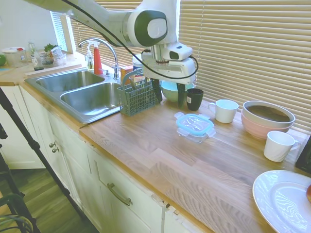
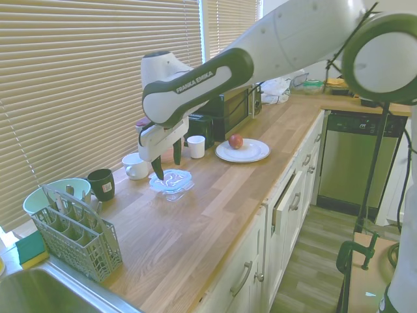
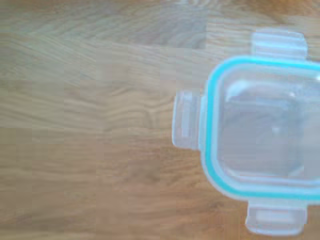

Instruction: Cover the lid of the food container

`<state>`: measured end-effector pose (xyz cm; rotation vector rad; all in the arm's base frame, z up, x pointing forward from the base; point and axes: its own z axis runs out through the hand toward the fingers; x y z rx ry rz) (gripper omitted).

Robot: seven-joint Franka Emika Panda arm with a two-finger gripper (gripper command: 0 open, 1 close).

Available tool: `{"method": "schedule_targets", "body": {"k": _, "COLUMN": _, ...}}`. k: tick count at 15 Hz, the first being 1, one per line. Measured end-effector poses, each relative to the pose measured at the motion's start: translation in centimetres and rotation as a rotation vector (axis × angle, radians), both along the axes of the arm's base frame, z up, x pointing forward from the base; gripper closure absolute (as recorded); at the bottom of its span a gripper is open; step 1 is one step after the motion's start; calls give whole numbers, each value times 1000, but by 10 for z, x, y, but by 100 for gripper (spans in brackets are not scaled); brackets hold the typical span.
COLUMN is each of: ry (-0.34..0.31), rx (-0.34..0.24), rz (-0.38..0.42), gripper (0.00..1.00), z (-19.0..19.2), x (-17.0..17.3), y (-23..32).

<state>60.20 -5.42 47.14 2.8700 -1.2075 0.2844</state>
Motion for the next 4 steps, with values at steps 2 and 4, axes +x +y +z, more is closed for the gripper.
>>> {"method": "schedule_targets", "body": {"k": 2, "ry": 14, "rx": 42, "rz": -27, "gripper": 0, "z": -7, "x": -33, "y": -14}}
{"method": "schedule_targets", "body": {"k": 4, "ry": 31, "rx": 63, "rz": -24, "gripper": 0, "z": -23, "x": -66, "y": -32}}
